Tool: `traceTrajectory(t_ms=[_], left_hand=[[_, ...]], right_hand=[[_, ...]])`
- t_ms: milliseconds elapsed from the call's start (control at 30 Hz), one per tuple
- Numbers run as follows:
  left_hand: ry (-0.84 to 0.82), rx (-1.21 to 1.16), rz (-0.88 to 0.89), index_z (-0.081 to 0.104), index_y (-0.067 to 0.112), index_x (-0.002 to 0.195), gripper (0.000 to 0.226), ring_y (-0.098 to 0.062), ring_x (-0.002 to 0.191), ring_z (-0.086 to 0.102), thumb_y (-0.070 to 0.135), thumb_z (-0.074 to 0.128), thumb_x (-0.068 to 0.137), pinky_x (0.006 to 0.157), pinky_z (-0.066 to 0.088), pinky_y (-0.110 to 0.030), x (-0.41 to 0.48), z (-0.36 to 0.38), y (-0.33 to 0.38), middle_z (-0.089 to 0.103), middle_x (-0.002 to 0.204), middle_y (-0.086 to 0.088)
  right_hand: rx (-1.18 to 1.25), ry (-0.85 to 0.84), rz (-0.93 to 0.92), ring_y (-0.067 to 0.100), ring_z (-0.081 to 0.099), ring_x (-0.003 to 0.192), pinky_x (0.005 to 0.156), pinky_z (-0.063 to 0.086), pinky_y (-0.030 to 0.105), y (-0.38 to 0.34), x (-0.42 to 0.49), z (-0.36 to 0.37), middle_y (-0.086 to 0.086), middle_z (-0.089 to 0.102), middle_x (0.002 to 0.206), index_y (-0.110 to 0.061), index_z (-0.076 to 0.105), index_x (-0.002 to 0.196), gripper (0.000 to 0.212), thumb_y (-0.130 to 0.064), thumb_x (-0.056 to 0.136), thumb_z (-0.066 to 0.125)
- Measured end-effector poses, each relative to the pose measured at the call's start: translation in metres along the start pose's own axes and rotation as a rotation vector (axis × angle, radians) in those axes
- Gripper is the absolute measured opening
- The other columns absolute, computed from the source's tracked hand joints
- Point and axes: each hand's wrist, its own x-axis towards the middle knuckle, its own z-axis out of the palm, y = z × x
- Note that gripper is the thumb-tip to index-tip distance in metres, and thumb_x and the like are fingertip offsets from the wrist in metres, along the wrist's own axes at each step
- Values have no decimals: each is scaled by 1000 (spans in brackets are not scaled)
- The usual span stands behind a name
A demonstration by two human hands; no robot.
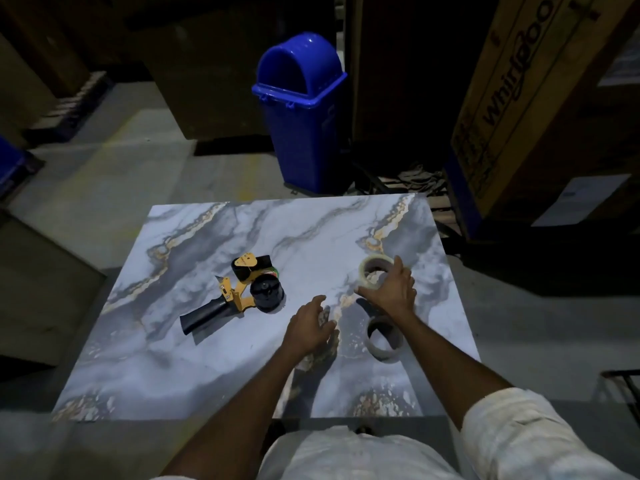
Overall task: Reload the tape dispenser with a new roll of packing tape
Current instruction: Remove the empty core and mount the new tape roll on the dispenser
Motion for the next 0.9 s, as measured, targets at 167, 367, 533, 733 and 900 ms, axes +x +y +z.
traceTrajectory(t_ms=[167,367,533,733,900], left_hand=[[-31,-56,8,46,20,148,66,-29,116,63,41,72,91,94,51,-39,5,-11,4,67,127,-11],[-21,-287,-58,62,13,131,52,-19,98,71,47,70,93,94,56,-44,6,-27,13,76,104,-6],[-24,-704,-214,75,17,101,57,-17,97,73,70,67,84,93,61,-46,4,-55,37,76,105,-4],[106,-923,-164,76,-3,92,45,-32,82,73,40,86,80,81,62,-48,-8,-87,44,76,86,-20],[303,-835,-112,74,1,83,38,-23,61,68,33,92,73,55,58,-35,-18,-110,36,73,72,-18]], right_hand=[[19,70,30,41,43,130,99,46,47,4,7,11,20,43,142,-7,30,147,116,-55,59,88],[180,91,38,38,53,122,93,49,41,0,-6,6,19,54,130,-5,49,134,102,-52,53,88],[255,128,-53,28,57,119,93,52,38,-32,-45,-2,8,62,124,-15,56,129,100,-68,48,83],[511,99,-49,19,55,124,95,45,27,-77,-99,-2,-1,58,135,-21,50,137,96,-61,59,88],[698,-152,-31,14,55,123,91,51,28,-84,-108,6,-6,51,142,-29,31,152,118,-58,56,93]])
